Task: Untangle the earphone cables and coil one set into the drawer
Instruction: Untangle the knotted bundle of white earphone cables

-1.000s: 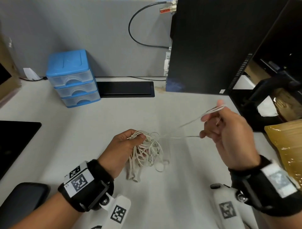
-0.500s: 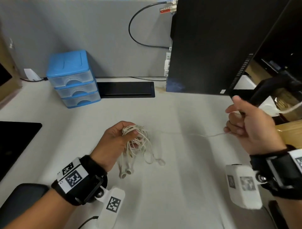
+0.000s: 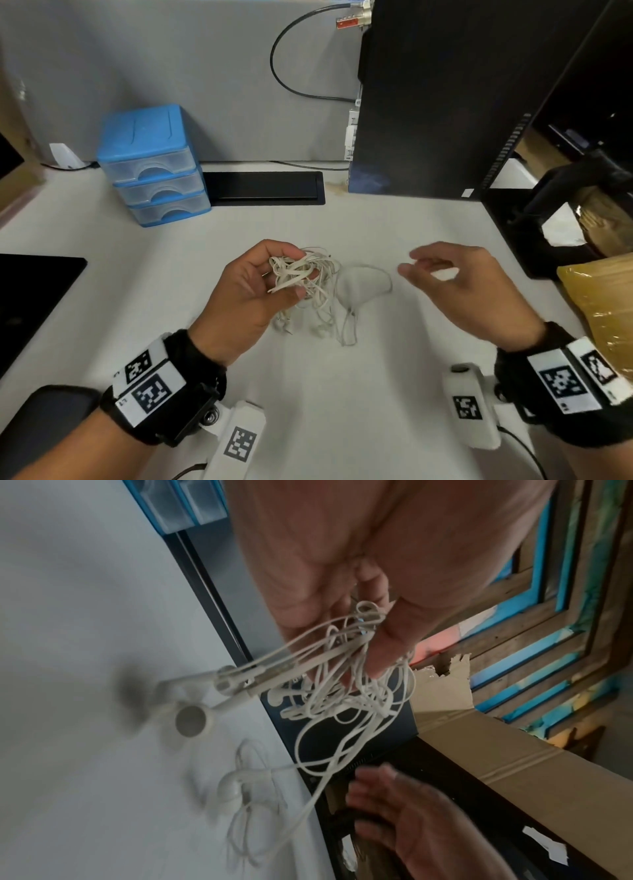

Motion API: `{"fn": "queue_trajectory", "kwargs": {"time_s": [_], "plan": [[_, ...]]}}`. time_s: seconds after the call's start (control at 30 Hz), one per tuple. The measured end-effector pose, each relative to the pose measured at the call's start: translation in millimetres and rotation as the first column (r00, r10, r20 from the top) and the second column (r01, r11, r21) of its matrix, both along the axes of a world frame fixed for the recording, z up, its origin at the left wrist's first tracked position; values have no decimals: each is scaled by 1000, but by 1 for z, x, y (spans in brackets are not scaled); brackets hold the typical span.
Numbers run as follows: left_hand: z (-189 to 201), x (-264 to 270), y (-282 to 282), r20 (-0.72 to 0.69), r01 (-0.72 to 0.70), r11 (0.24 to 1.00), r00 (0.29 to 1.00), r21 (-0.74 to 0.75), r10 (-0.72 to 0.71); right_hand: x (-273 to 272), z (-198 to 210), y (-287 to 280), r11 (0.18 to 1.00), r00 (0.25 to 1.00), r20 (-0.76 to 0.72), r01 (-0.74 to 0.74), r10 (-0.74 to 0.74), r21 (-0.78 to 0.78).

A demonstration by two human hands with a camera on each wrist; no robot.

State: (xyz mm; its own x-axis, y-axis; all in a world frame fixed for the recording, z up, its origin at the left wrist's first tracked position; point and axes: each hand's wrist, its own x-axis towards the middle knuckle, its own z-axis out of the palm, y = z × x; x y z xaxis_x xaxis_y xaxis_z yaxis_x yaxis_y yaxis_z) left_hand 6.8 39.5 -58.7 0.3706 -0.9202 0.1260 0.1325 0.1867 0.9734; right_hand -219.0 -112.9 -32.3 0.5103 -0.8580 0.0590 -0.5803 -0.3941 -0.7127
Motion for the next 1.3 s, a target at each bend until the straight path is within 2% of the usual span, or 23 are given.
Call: {"fn": "queue_trajectory", "kwargs": {"time_s": [0.07, 0.17, 0.23, 0.33, 0.43, 0.5, 0.6, 0.7, 0.77, 0.87, 0.93, 1.1, 1.3], "plan": [[2, -4, 2, -7, 55, 998, 998, -26, -55, 14, 6, 25, 981, 978, 160, -153, 133, 116], [9, -9, 6, -83, 120, 992, 989, -46, -123, 30, -8, 51, 895, 924, 249, -353, 289, 274], [11, -12, 6, -103, 79, 997, 991, -21, -81, 35, -18, 59, 867, 904, 360, -360, 231, 346], [8, -13, 4, -28, -38, 999, 999, 14, 38, 35, -20, 61, 836, 873, 470, -354, 134, 419], [8, -12, 3, -20, -36, 999, 999, 19, 36, 32, -11, 59, 801, 834, 536, -406, 128, 440], [9, -11, 3, -8, -33, 999, 999, 17, 33, 31, -9, 56, 816, 817, 565, -401, 114, 416], [8, -9, 3, 36, -37, 999, 999, 24, 37, 30, -10, 52, 849, 800, 592, -380, 102, 367], [7, -10, 3, 90, -45, 999, 995, 3, 45, 30, -9, 52, 805, 783, 618, -408, 67, 430], [7, -12, 3, 106, -34, 999, 994, -6, 35, 32, -8, 57, 805, 817, 575, -369, 44, 464], [8, -14, 4, 60, -1, 999, 998, -42, 3, 34, -13, 63, 872, 891, 452, -258, 47, 416], [9, -16, 4, 54, 17, 998, 998, -58, -14, 35, -15, 64, 884, 905, 424, -225, 34, 411], [6, -17, 5, 71, 20, 998, 997, -54, -16, 34, -13, 63, 875, 895, 441, -260, 59, 409], [0, -19, 4, 194, -47, 999, 980, -25, 51, 33, -9, 61, 884, 866, 500, -238, 6, 401]]}}
